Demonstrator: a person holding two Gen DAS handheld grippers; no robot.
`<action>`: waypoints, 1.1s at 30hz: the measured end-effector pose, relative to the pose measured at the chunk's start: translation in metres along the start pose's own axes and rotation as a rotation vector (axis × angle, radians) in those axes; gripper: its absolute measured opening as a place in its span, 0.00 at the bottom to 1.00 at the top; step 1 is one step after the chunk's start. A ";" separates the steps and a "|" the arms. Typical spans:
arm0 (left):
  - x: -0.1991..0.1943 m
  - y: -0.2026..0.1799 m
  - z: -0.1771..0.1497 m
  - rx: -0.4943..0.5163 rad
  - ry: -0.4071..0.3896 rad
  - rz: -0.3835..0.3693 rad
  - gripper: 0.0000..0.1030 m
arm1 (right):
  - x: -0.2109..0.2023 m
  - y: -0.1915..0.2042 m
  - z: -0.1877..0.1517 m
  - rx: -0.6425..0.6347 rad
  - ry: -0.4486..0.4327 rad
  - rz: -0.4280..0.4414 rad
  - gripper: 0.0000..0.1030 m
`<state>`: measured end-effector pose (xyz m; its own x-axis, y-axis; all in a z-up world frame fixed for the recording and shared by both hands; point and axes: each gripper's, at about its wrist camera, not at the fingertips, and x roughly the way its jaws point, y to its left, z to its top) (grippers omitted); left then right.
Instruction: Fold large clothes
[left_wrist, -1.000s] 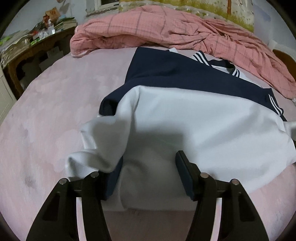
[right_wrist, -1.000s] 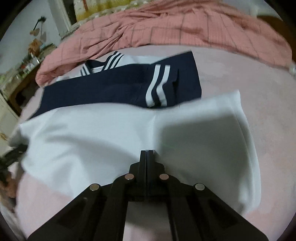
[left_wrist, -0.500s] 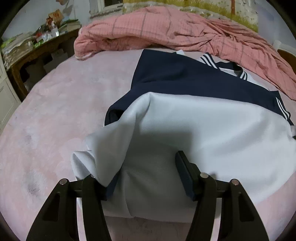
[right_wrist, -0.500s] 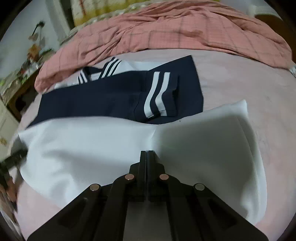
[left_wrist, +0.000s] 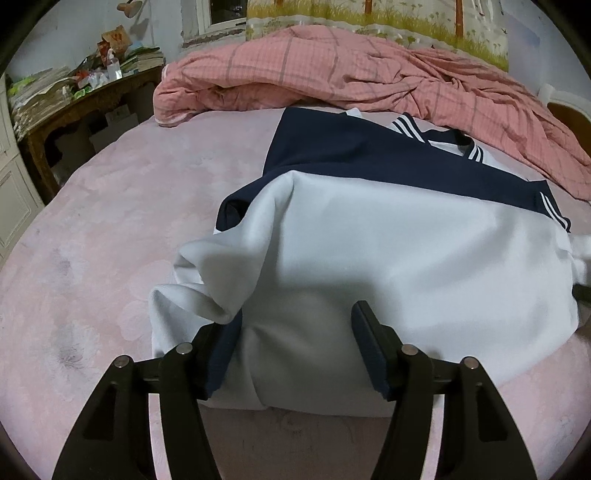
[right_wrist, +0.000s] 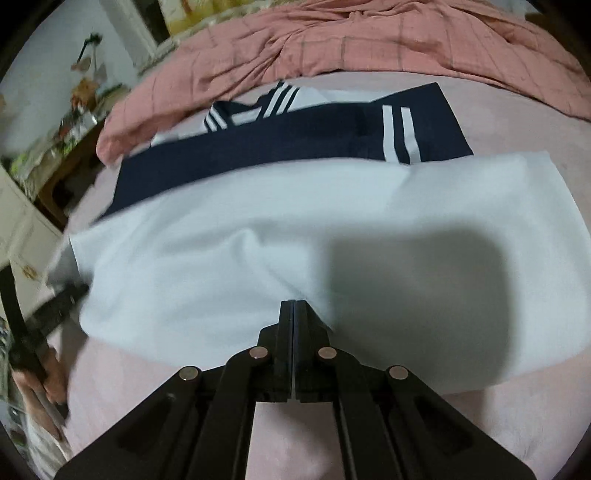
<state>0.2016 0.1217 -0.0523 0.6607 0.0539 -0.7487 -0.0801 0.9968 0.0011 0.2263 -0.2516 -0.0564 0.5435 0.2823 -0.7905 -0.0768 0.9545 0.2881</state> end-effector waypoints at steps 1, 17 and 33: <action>0.000 0.000 0.000 -0.002 0.000 -0.001 0.59 | -0.003 -0.001 0.002 0.011 -0.013 0.007 0.00; -0.002 -0.013 -0.003 0.049 -0.001 -0.052 0.84 | 0.000 -0.005 -0.001 -0.008 -0.040 -0.060 0.00; -0.047 -0.068 -0.028 0.382 -0.014 -0.206 0.97 | -0.041 0.047 -0.044 -0.375 0.017 -0.213 0.82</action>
<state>0.1552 0.0495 -0.0357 0.6440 -0.1507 -0.7500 0.3351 0.9369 0.0995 0.1631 -0.2145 -0.0343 0.5665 0.0735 -0.8208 -0.2644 0.9596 -0.0965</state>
